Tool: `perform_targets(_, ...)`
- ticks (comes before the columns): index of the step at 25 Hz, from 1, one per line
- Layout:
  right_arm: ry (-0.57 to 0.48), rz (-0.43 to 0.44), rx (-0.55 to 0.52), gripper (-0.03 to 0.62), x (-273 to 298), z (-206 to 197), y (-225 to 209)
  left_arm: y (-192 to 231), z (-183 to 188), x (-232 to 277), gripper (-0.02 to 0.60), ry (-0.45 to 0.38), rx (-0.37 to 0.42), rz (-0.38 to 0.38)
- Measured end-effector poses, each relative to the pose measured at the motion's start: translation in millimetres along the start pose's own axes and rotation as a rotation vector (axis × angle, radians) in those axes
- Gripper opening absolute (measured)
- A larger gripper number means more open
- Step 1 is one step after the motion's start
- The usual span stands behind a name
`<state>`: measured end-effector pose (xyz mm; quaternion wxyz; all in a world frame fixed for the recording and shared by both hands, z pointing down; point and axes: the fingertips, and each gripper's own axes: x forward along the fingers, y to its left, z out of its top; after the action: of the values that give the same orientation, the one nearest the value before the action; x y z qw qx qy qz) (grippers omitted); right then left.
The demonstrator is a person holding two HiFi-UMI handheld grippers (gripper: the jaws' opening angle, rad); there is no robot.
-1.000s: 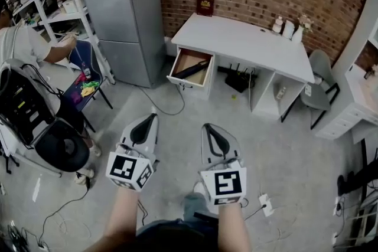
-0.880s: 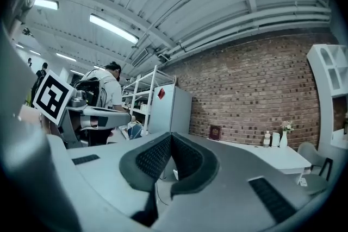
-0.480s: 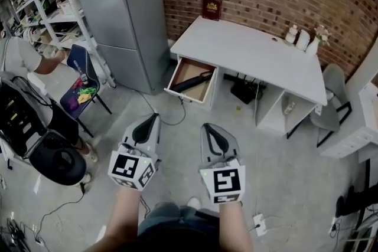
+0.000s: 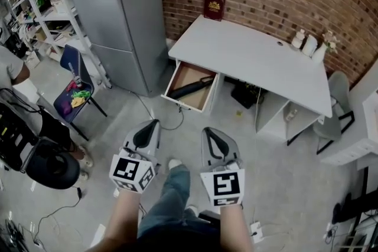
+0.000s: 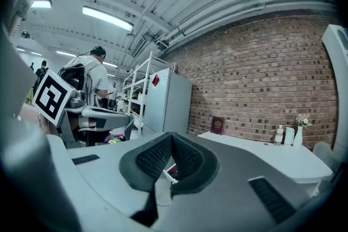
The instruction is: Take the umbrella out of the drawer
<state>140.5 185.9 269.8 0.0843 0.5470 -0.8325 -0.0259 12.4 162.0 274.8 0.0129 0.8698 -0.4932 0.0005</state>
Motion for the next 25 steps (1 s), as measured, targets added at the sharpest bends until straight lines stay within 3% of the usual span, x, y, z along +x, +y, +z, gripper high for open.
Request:
perform_targets(11, 0.08, -0.025, -0.012, -0.008, 170, -14, -55, 114, -16, 143, -0.002, 0.021, -0.045, 0.009)
perform_targets(18, 0.082, -0.015, 0.123, -0.008, 261, -26, -89, 174, -28, 229, -0.002, 0.051, -0.088, -0.007)
perform_targets(25, 0.086, 0.037, 0.192, -0.008, 336, -31, -107, 213, -37, 292, -0.002, 0.081, -0.104, -0.056)
